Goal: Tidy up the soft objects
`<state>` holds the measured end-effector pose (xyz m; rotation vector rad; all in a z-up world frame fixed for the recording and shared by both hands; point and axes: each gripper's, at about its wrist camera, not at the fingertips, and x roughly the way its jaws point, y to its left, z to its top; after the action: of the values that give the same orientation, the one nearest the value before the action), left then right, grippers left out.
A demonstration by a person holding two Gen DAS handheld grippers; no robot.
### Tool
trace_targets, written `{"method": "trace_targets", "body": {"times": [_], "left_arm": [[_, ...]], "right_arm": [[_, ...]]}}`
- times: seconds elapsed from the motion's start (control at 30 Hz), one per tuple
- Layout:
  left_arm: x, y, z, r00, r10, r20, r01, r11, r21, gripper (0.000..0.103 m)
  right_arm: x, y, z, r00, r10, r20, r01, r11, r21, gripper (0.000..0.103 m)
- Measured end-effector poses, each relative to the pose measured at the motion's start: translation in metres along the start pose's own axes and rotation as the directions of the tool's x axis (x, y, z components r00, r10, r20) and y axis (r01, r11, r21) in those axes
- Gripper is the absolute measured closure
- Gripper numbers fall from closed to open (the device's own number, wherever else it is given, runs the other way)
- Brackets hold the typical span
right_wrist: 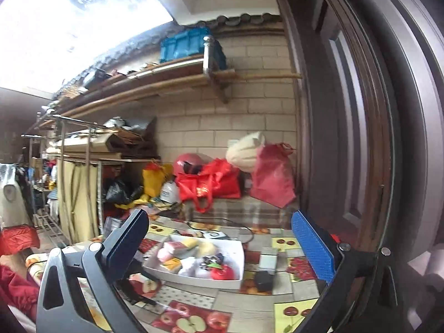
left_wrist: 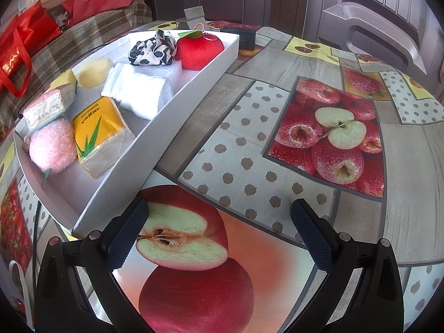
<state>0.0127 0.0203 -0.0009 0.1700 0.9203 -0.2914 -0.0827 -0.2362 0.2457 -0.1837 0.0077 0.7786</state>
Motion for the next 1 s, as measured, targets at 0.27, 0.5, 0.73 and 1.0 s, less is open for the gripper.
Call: {"method": "trace_targets", "body": {"times": [0.27,0.5,0.73,1.0], "left_arm": [[0.0,0.0,0.0,1.0,0.0,0.0,0.0,1.0,0.0,0.0],[0.001,-0.001,0.001,1.0,0.003,-0.001,-0.003,1.0,0.002,0.0],[0.001,-0.001,0.001,1.0,0.003,-0.001,-0.003,1.0,0.002,0.0],[0.0,-0.001,0.001,1.0,0.003,-0.001,-0.003,1.0,0.002,0.0]], "right_arm": [[0.199,-0.073,-0.129,0.755,-0.352,-0.554,0.432,0.901,0.017,0.0],[0.271,-0.081,-0.263,0.558,-0.33,-0.761,0.424,0.902,-0.08,0.0],[0.289,-0.077,-0.26,0.569,-0.247,-0.784,0.371,0.928,-0.023,0.0],[0.291,-0.075,-0.26,0.558,-0.246,-0.793,0.373,0.927,-0.025,0.0]]}}
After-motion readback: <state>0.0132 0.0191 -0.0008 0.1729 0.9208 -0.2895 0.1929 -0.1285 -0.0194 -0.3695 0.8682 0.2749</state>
